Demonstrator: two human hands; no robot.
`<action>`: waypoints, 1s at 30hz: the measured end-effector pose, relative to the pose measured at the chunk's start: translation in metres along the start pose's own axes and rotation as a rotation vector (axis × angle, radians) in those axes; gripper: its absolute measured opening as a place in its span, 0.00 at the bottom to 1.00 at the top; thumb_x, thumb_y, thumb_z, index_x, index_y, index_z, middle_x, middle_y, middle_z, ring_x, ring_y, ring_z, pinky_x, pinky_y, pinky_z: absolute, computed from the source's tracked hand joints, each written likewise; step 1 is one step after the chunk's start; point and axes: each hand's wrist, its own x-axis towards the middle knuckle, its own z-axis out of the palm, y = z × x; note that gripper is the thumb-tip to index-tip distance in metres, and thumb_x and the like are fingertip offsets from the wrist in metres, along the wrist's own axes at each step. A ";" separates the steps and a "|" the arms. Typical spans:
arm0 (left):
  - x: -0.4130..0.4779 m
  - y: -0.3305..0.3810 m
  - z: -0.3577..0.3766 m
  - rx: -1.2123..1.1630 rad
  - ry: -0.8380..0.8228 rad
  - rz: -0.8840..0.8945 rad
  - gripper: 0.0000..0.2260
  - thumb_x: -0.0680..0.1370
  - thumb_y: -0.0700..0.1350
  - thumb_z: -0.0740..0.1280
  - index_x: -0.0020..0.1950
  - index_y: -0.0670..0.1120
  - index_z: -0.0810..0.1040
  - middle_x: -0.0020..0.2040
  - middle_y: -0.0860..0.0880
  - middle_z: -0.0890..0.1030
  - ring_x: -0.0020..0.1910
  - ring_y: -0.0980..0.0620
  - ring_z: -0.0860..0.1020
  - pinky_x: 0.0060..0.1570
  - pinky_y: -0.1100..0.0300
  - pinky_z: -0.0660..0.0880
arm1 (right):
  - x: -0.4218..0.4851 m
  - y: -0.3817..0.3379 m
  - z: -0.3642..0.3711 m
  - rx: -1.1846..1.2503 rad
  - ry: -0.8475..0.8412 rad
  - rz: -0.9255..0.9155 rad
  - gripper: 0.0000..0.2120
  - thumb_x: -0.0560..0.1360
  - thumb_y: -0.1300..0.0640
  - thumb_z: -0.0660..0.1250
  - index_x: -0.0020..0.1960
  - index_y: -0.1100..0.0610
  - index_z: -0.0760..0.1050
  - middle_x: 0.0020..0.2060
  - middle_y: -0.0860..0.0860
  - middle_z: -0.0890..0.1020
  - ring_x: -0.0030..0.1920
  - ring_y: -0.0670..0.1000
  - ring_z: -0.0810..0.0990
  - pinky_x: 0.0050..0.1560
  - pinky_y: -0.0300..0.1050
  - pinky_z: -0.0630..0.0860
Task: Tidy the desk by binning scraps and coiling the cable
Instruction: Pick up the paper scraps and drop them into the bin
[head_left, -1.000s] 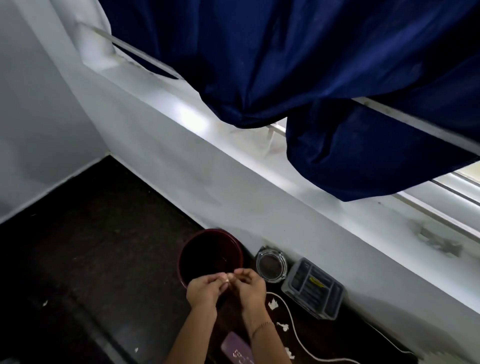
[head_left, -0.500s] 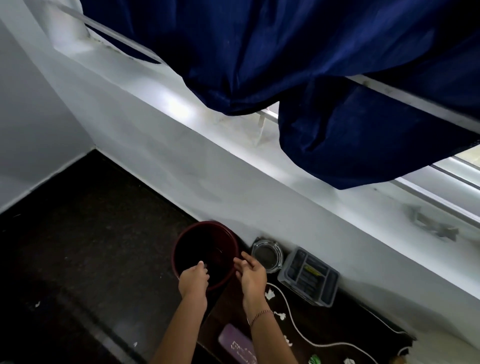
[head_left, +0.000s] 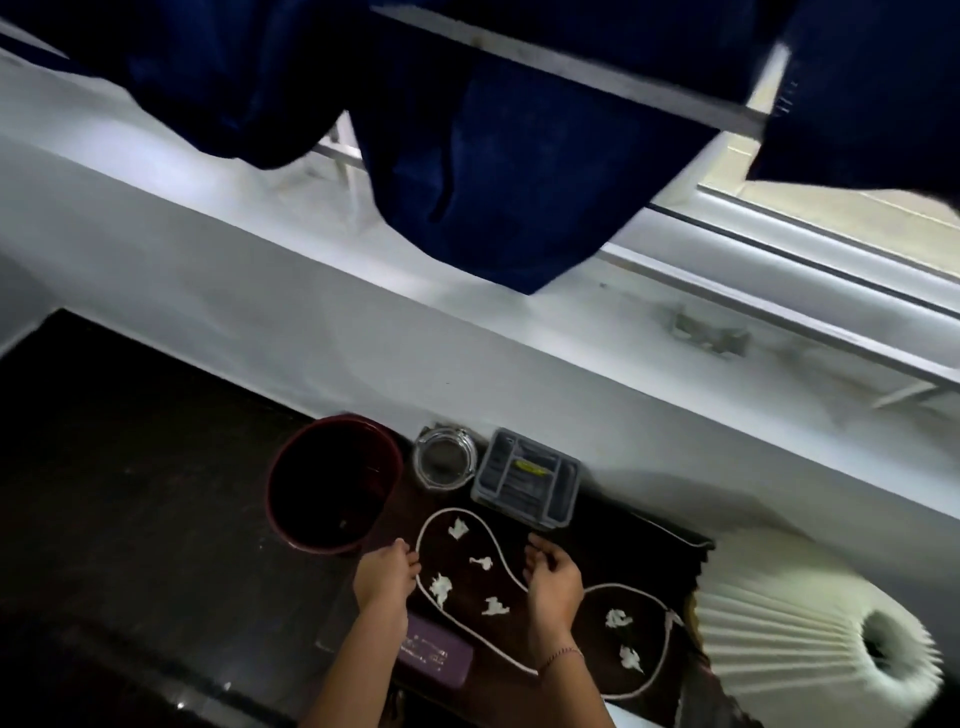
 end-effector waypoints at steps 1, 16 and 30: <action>-0.003 -0.005 0.006 0.016 -0.015 -0.007 0.16 0.80 0.40 0.57 0.62 0.32 0.72 0.61 0.35 0.77 0.59 0.40 0.77 0.51 0.54 0.72 | 0.006 0.005 -0.012 -0.015 0.031 0.013 0.12 0.77 0.67 0.58 0.49 0.58 0.80 0.49 0.58 0.83 0.50 0.55 0.81 0.58 0.56 0.77; -0.017 -0.048 0.059 0.186 -0.081 -0.059 0.17 0.81 0.41 0.53 0.65 0.33 0.70 0.64 0.35 0.74 0.60 0.41 0.75 0.36 0.65 0.67 | 0.042 0.049 -0.107 -0.515 -0.015 0.071 0.17 0.77 0.70 0.55 0.62 0.65 0.74 0.69 0.63 0.67 0.66 0.62 0.69 0.67 0.49 0.68; -0.023 -0.057 0.060 0.194 -0.065 0.002 0.13 0.79 0.36 0.59 0.60 0.31 0.73 0.60 0.33 0.78 0.59 0.38 0.77 0.54 0.54 0.72 | 0.040 0.045 -0.102 -0.386 0.123 -0.037 0.12 0.76 0.64 0.64 0.58 0.65 0.77 0.60 0.60 0.77 0.58 0.57 0.77 0.53 0.37 0.70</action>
